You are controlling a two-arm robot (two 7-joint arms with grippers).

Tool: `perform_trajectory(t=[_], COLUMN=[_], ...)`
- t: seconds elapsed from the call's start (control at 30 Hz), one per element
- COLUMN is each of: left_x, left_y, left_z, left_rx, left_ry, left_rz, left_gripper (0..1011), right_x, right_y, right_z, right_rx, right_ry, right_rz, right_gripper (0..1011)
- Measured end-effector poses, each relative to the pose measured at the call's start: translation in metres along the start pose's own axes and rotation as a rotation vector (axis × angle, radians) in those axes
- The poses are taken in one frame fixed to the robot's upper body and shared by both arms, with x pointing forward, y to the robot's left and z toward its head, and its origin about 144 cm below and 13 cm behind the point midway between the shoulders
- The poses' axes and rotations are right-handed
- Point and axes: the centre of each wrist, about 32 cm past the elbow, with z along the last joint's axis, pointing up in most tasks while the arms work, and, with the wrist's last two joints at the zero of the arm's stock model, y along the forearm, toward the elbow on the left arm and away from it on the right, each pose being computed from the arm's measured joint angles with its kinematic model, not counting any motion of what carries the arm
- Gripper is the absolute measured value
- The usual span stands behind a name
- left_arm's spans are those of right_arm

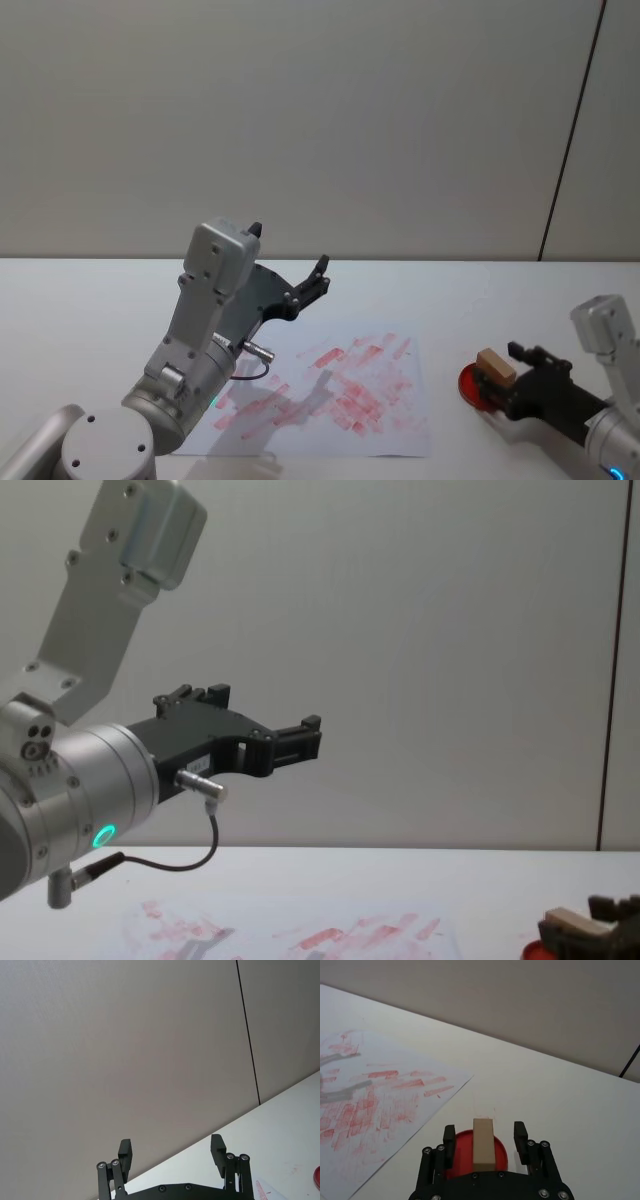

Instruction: Use the one hand to pick up the stamp and affix it onto the A4 paper.

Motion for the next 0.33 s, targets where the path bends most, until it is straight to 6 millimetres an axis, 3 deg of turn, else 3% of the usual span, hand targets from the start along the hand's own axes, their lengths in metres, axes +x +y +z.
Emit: perform_trajectory(t=[0.33], left_x=[0.000], left_y=[0.000], left_z=[0.000], left_rx=[0.000], left_ry=[0.000], left_rz=[0.000], left_gripper=[1002], right_x=[0.000], right_y=[-0.002], right_z=[0.020], right_rx=[0.111], right_ry=[0.030], right_rz=[-0.020], right_gripper=[950])
